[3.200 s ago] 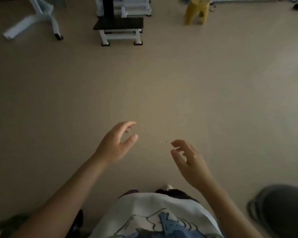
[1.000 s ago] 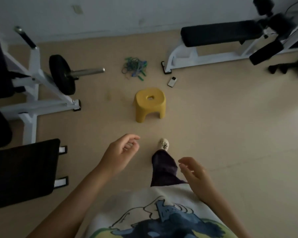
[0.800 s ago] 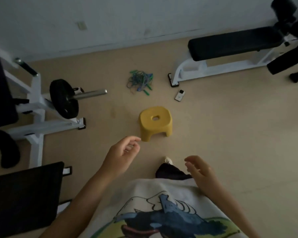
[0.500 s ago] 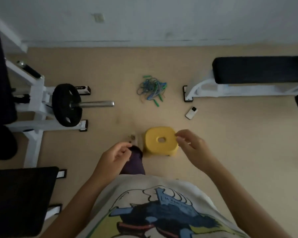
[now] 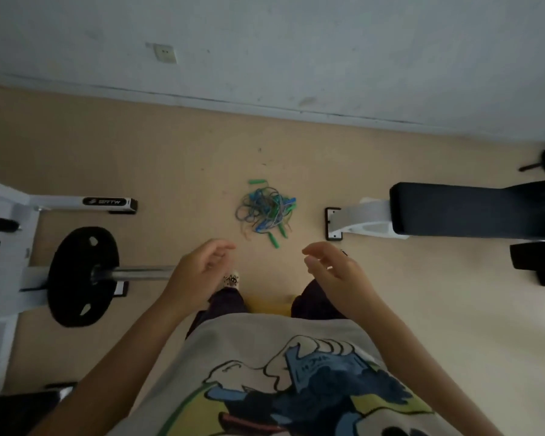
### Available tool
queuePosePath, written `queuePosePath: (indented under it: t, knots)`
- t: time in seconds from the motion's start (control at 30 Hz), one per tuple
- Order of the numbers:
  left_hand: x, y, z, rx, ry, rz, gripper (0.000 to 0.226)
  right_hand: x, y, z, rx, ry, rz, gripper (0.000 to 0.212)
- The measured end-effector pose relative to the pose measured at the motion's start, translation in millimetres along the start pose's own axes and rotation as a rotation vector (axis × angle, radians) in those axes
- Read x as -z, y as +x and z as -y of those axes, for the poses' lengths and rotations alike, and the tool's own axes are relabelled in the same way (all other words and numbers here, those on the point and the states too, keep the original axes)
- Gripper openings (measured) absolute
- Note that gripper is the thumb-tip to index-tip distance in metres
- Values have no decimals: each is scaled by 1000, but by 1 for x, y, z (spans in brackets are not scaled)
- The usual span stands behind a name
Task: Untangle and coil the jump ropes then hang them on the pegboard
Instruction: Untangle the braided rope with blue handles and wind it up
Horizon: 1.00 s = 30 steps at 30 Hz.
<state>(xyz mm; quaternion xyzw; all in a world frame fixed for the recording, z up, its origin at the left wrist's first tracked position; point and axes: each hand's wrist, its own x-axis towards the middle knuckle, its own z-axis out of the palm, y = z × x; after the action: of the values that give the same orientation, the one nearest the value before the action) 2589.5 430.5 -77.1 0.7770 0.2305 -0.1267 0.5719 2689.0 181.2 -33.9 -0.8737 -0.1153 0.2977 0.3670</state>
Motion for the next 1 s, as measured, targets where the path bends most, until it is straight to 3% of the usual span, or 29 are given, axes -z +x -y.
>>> queuePosePath:
  t: [0.13, 0.3, 0.43, 0.6, 0.77, 1.0]
  knots:
    - [0, 65, -44, -35, -15, 15, 15, 33, 56, -5, -36, 5, 10, 16]
    - [-18, 143, -86, -30, 12, -9, 21, 83, 130, -33, -28, 12, 57, 13]
    - [-44, 199, -112, 25, 50, -103, 19, 130, 208, -65, -2, 16, 150, 20]
    - [-89, 278, -120, 97, 63, -105, 17, 163, 300, -113, 25, 36, 150, 9]
    - [-131, 391, -50, 92, 107, -46, 20, 121, 393, -191, 7, 63, 112, 12]
    - [-188, 566, 150, -13, 259, -29, 21, -8, 548, -337, 72, -57, 126, 24]
